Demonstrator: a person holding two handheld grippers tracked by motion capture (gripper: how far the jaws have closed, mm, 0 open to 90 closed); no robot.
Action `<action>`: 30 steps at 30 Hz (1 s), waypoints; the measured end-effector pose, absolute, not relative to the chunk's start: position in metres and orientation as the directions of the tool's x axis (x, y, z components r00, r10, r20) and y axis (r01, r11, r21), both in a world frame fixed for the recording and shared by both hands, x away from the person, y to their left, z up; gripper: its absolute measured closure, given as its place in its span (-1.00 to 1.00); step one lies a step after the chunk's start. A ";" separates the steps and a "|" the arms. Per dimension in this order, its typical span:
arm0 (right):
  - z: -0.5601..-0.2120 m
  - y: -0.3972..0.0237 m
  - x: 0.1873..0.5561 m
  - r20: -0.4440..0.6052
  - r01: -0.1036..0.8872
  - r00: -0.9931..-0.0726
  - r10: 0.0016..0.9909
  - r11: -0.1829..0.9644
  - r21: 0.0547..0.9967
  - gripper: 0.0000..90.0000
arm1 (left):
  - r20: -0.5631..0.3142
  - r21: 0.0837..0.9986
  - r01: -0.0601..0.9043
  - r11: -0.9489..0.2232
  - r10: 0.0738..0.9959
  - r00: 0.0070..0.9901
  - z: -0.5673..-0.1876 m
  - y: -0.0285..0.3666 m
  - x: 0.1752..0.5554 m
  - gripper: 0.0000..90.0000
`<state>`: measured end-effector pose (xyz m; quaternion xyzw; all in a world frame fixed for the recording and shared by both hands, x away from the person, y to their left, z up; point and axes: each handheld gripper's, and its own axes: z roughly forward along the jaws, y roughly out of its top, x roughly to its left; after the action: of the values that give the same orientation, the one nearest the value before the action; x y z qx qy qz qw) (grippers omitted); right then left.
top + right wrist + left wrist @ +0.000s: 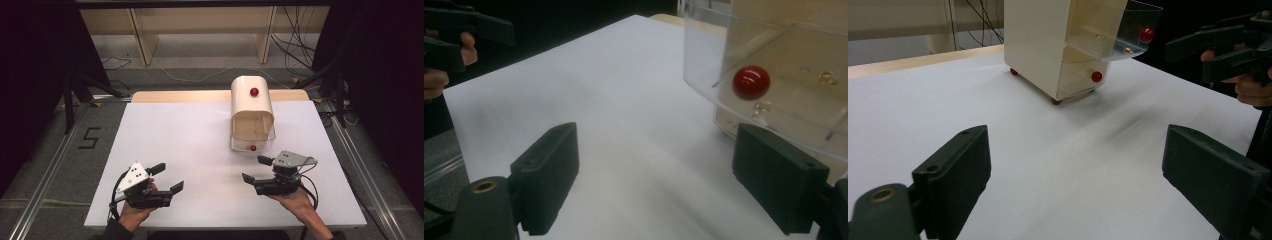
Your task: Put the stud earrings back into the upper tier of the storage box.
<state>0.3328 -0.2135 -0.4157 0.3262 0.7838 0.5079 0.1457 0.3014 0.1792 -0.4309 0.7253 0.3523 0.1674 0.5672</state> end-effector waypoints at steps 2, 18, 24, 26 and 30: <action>-0.418 -0.217 0.331 0.110 0.368 -0.739 0.664 0.261 0.893 -0.60 | -0.157 0.941 0.320 -0.108 0.701 0.696 -0.431 0.179 0.301 -0.74; -0.432 -0.238 0.316 0.122 0.366 -0.702 0.701 0.208 0.907 -0.61 | -0.158 0.938 0.326 -0.118 0.692 0.705 -0.432 0.177 0.302 -0.74; -0.434 -0.237 0.313 0.116 0.364 -0.701 0.703 0.214 0.906 -0.61 | -0.155 0.938 0.325 -0.122 0.691 0.706 -0.432 0.177 0.302 -0.74; -0.433 -0.237 0.313 0.113 0.361 -0.701 0.704 0.214 0.908 -0.61 | -0.156 0.938 0.326 -0.121 0.691 0.706 -0.432 0.177 0.302 -0.74; -0.433 -0.237 0.313 0.115 0.357 -0.700 0.705 0.206 0.911 -0.61 | -0.156 0.938 0.326 -0.121 0.691 0.706 -0.432 0.177 0.302 -0.74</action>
<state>0.3129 -0.2375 -0.4325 0.3500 0.7584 0.5240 0.1662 0.3017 0.1774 -0.4321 0.7310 0.3478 0.1619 0.5643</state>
